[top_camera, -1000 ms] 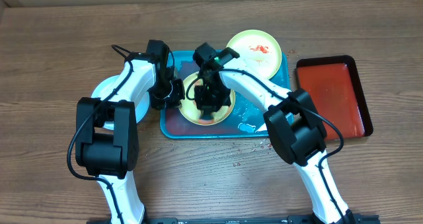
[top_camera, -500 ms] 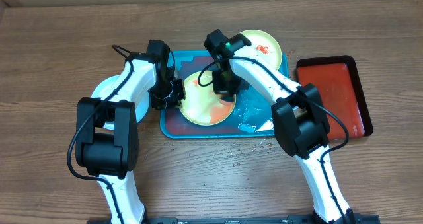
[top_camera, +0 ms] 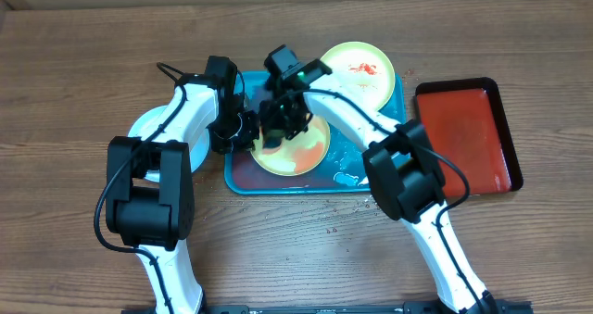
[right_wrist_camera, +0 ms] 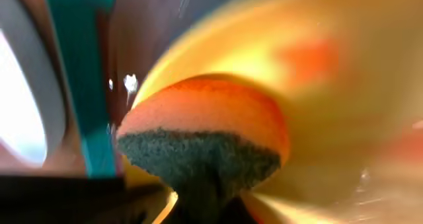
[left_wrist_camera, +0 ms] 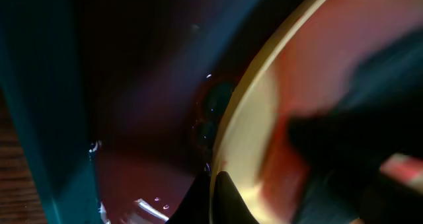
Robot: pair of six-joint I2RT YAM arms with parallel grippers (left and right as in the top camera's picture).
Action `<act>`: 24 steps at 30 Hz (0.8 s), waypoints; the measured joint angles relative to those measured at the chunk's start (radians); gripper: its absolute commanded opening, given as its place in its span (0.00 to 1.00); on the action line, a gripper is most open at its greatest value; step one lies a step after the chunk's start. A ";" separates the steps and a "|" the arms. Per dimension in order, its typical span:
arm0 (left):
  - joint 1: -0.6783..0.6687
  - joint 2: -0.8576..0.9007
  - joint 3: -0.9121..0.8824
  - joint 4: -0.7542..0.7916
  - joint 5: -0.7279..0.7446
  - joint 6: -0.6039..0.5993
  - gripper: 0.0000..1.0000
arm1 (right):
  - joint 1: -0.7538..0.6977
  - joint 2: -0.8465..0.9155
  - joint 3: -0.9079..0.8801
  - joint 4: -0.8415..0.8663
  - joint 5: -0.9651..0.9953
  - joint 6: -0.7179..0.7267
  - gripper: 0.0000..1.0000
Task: Clean dirty plates on tray and stack at the side
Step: 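Scrub the yellow plate with the sponge while the left gripper holds it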
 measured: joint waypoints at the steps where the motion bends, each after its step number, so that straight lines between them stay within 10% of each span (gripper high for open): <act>1: 0.000 0.000 0.000 -0.002 -0.003 0.000 0.04 | 0.006 0.001 0.000 -0.016 -0.015 -0.001 0.04; 15: 0.004 0.000 -0.001 -0.003 0.000 0.000 0.04 | -0.065 -0.030 0.005 -0.342 0.173 0.004 0.04; 24: 0.004 0.000 -0.001 -0.003 0.000 0.000 0.04 | -0.063 -0.050 0.002 -0.205 0.472 0.020 0.04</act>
